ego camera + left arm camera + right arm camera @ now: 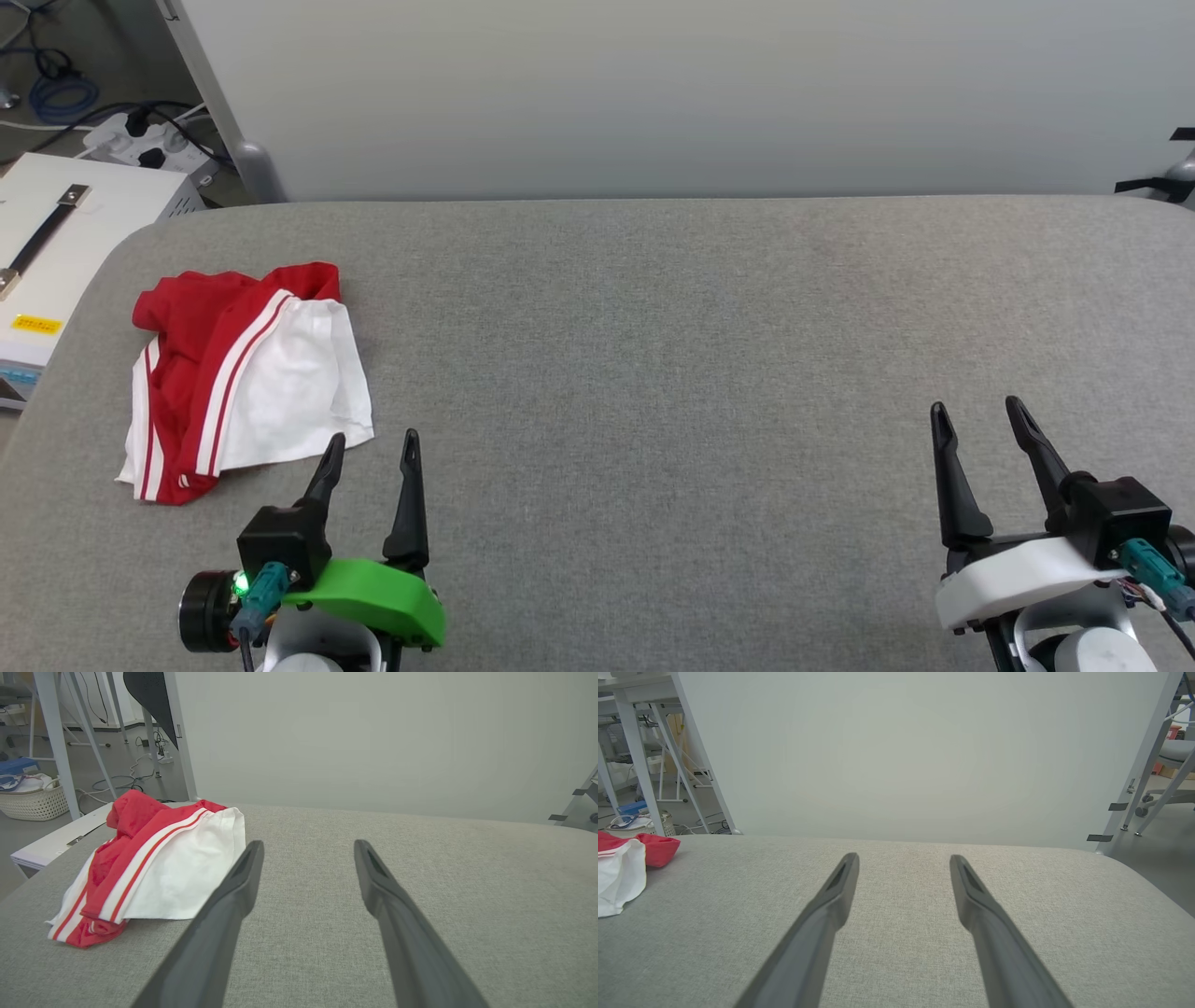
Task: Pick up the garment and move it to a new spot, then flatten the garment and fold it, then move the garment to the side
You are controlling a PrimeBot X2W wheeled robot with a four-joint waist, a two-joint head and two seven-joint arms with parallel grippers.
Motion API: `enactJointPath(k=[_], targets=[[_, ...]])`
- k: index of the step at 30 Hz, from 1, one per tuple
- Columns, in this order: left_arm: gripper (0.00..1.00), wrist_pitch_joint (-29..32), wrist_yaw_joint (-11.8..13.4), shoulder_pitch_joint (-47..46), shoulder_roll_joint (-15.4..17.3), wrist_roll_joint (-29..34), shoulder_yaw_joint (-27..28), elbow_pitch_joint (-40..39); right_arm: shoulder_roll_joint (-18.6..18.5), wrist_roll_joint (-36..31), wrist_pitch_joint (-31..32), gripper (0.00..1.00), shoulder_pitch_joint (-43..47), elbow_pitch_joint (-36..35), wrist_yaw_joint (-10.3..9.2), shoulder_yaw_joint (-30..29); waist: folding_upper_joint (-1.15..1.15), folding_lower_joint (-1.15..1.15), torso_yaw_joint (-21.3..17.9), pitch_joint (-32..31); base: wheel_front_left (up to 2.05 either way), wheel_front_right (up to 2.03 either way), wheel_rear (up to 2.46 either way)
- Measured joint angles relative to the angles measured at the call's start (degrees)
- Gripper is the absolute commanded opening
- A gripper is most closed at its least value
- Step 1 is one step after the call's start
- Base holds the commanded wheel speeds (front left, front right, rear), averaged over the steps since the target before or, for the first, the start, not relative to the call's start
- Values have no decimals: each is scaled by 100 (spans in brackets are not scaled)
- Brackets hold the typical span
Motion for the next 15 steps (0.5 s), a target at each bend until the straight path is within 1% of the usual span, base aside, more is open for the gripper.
enactJointPath(k=[8,15], targets=[[100,-92,-7,-2,0,-69,-31,32,0,19,-93,100,3,2,0,87,0,0,204,35,0,0,0],[100,-181,-7,-6,-2,-119,-34,64,2,5,-171,100,15,67,0,248,0,0,586,88,0,0,0]])
